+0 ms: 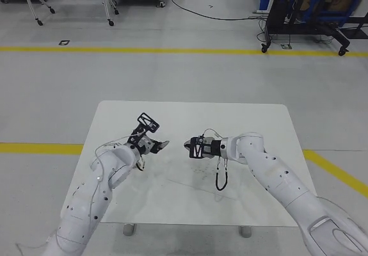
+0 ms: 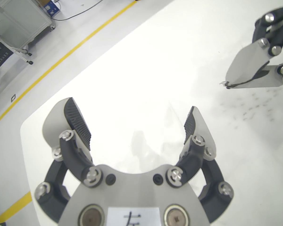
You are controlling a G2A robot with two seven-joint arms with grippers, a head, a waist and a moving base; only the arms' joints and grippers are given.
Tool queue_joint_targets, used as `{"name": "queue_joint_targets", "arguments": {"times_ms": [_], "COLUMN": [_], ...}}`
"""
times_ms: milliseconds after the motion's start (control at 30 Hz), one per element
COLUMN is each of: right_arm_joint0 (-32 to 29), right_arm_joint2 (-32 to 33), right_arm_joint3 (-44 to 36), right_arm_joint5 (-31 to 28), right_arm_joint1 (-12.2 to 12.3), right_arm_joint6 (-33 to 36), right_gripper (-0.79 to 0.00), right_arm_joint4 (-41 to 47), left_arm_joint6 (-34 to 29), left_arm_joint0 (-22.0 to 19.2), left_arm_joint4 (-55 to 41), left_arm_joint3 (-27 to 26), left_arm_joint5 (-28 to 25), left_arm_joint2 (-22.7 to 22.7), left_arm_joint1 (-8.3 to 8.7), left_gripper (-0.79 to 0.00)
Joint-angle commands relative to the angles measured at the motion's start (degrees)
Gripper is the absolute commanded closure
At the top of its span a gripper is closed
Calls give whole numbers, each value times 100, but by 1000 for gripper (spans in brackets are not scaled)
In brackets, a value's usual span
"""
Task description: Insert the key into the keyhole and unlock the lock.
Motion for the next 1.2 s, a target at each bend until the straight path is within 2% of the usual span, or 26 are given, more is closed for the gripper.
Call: {"name": "queue_joint_targets", "arguments": {"times_ms": [0, 67, 167, 300, 433, 633, 767, 833, 900, 933, 1000, 1067, 1100, 1167], "right_arm_joint0": [0, -79, -177, -368, -561, -578, -611, -685, -695, -661, -655, -594, -541, -406], "right_arm_joint2": [0, 14, 188, 446, 662, 678, 694, 737, 680, 659, 439, 152, -12, -354], "right_arm_joint3": [0, -67, 31, 178, 205, 197, 219, 224, 321, 412, 482, 612, 676, 760], "right_arm_joint5": [0, 45, 80, -166, -321, -311, -267, -243, -926, -1243, -1257, -1257, -1257, -1257], "right_arm_joint1": [0, -10, -4, 40, 117, 125, 120, 85, 46, 28, -25, -65, -86, -123], "right_arm_joint6": [0, -143, -711, -1707, -2400, -2427, -2392, -2404, -2529, -2594, -2750, -2801, -2771, -2625], "right_gripper": [0, 0, 0, 0, 0, 0, 0, 0, 0, 0, 0, 0, 0, 0], "right_arm_joint4": [0, 178, 677, 1305, 1457, 1445, 1545, 2017, 2616, 2867, 3353, 3877, 4157, 4650], "left_arm_joint6": [32, 109, 250, 570, 690, 690, 666, 345, -127, -495, -1579, -2884, -3443, -4255], "left_arm_joint0": [218, 401, 597, 719, 727, 727, 763, 711, 627, 587, 371, 145, 20, -198], "left_arm_joint4": [-121, -255, -496, -1003, -1331, -1331, -2495, -3580, -4788, -5587, -7354, -9138, -10087, -11309], "left_arm_joint3": [-139, -180, -98, 156, 247, 247, 358, 584, 881, 1050, 1427, 1621, 1669, 1615], "left_arm_joint5": [-8, -9, -118, -226, -310, -310, -1029, -1693, -2253, -2611, -3029, -3000, -2679, -1869], "left_arm_joint2": [-395, -694, -996, -1210, -1281, -1281, -1321, -1451, -1542, -1493, -1329, -1026, -890, -745], "left_arm_joint1": [62, 108, 153, 165, 161, 161, 152, 174, 202, 213, 260, 297, 317, 379], "left_gripper": [-785, -785, -785, -785, -785, -785, -785, -785, -785, -785, -785, -785, -785, -785]}}
